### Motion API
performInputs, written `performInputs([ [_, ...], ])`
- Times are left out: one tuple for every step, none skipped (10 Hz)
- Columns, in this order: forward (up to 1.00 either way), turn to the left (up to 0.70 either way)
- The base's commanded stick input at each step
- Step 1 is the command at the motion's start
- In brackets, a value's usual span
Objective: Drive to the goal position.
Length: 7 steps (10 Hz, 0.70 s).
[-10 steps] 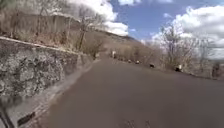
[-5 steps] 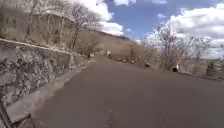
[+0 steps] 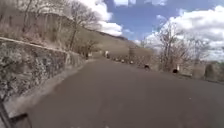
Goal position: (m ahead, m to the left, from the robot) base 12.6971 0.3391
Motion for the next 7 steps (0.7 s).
performInputs([
  [0.70,0.03],
  [0.70,0.35],
  [0.70,0.34],
  [0.70,0.33],
  [0.70,0.00],
  [0.70,0.00],
  [0.70,0.00],
])
